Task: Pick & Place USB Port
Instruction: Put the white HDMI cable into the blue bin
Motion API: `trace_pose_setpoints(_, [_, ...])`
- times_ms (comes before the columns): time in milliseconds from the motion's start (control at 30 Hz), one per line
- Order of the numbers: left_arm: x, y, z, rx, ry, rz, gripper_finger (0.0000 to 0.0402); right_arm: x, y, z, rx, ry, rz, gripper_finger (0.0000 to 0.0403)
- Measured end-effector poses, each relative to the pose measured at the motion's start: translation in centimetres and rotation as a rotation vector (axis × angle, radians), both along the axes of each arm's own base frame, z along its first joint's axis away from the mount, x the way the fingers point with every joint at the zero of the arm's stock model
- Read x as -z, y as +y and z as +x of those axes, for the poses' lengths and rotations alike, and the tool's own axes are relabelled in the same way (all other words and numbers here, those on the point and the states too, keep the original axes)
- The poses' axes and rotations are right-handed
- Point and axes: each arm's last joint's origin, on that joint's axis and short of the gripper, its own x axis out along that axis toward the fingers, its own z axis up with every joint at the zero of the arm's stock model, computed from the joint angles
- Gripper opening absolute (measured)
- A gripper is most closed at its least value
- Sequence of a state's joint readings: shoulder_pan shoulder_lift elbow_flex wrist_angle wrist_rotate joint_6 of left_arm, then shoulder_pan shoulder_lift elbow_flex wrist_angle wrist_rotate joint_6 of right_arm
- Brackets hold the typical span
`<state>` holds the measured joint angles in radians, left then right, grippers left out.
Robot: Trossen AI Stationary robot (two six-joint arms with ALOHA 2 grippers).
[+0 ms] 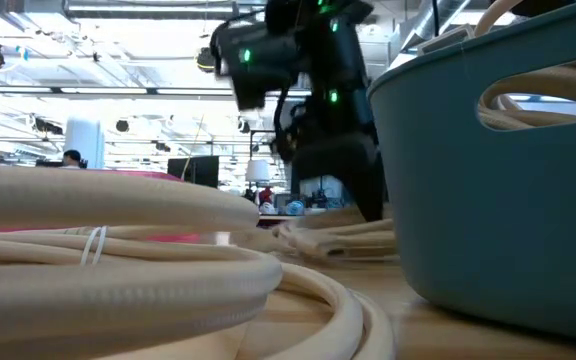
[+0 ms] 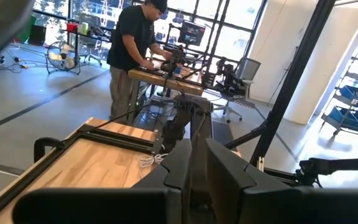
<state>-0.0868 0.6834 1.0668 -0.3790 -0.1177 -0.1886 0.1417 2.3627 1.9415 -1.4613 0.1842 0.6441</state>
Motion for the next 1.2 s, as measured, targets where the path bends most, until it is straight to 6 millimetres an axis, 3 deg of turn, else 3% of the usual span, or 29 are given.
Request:
trace_pose_setpoints(167, [0.0,0.0,0.0,0.000,0.000,0.000,0.0044,-3.5,-0.6,-0.5,0.009,-0.097,-0.024,0.0021])
trace_pose_setpoints(367, [0.0,0.0,0.0,0.000,0.000,-0.003,0.0044,-10.0,-1.9,-2.3,0.086,-0.279,-0.080,0.0021])
trace_pose_setpoints(567, [0.0,0.0,0.0,0.000,-0.001,-0.003,0.0044,-16.8,-2.1,-5.8,0.172,-0.486,-0.121,0.0021])
trace_pose_setpoints(700, [0.0,0.0,0.0,0.000,-0.001,-0.003,0.0044,-19.8,-0.9,-8.6,0.222,-0.552,-0.148,0.0021])
trace_pose_setpoints(900, [0.0,0.0,0.0,0.000,-0.001,-0.003,0.0044,-21.7,2.5,-11.2,0.270,-0.633,-0.120,0.0021])
trace_pose_setpoints(1200, [0.0,0.0,0.0,0.000,-0.001,0.000,0.0044,-20.0,6.7,-11.7,0.305,-0.620,-0.086,0.0021])
